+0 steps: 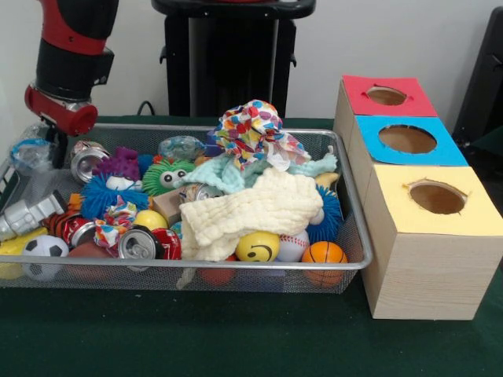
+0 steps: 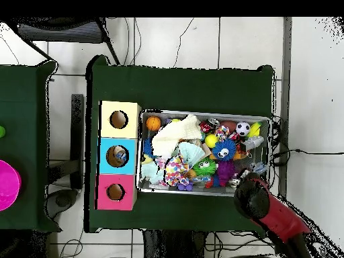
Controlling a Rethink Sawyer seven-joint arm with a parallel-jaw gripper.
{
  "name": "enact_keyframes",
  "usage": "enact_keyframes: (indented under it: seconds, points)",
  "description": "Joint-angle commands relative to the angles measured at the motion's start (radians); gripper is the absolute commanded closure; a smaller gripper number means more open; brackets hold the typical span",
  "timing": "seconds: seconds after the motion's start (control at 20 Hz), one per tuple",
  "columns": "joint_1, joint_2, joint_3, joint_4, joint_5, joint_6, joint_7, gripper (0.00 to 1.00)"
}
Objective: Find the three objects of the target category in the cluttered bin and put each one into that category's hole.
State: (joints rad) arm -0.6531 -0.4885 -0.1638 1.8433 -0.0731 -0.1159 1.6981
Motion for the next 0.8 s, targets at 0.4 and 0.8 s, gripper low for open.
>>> enact_keyframes:
  seconds: [0.4, 0.8]
  points:
    - [-0.066, -0.175, 0.213, 0.184, 0.003, 0.096, 0.191, 1.0]
    - [-0.046, -0.207, 0.259, 0.228, 0.047, 0.089, 0.23, 1.0]
